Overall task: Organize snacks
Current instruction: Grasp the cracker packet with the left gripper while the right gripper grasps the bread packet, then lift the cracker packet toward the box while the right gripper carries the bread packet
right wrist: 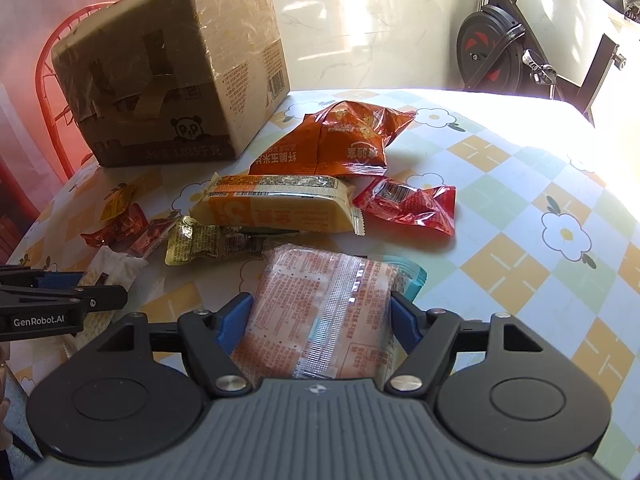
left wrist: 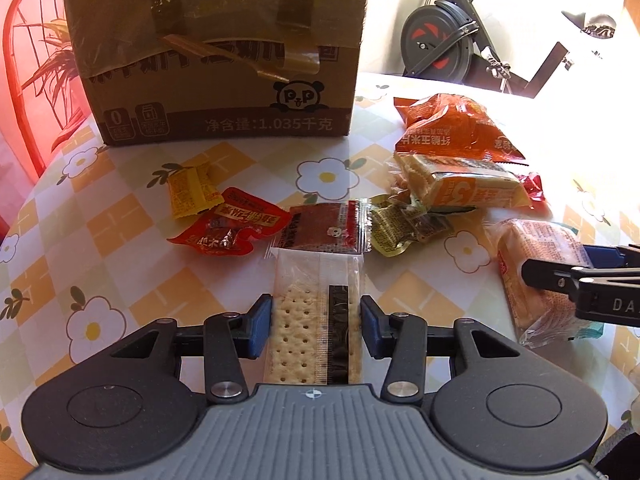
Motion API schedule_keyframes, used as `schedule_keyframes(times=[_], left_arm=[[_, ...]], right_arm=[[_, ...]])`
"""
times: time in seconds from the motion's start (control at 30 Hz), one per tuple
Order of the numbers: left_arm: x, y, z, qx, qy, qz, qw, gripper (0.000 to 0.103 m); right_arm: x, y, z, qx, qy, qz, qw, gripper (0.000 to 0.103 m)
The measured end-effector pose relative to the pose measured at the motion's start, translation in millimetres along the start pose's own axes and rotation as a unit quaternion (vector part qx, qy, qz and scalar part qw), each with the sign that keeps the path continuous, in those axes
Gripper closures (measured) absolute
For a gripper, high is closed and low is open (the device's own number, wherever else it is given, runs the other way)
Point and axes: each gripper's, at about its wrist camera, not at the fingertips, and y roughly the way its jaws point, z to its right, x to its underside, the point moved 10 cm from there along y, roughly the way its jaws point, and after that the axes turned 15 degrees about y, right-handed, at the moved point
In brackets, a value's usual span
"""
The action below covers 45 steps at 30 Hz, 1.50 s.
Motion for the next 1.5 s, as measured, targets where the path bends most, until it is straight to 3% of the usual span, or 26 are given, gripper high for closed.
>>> schedule_keyframes(times=[0.27,0.87,1.27,1.5], left_arm=[[-22,-19,32,0.034,0.017,0.040,0.9985,0.055],[-94,-26,75,0.030,0.080,0.084,0.9928,0.054],[-124,-32,65,0.025,0.079,0.103,0.9912,0.054],[-168,-66,22,0.009,0.073,0.150,0.9859,0.054]], right_arm=[[-4,-15,13,0.016,0.011,0.013,1.000,0.030],[-51,-51,60,0.055,0.058,0.076,0.994,0.030],[-84,-61,51,0.046,0.055,0.098,0.993,0.030],[-136,-71,16,0.015,0.035,0.127,0.991,0.030]])
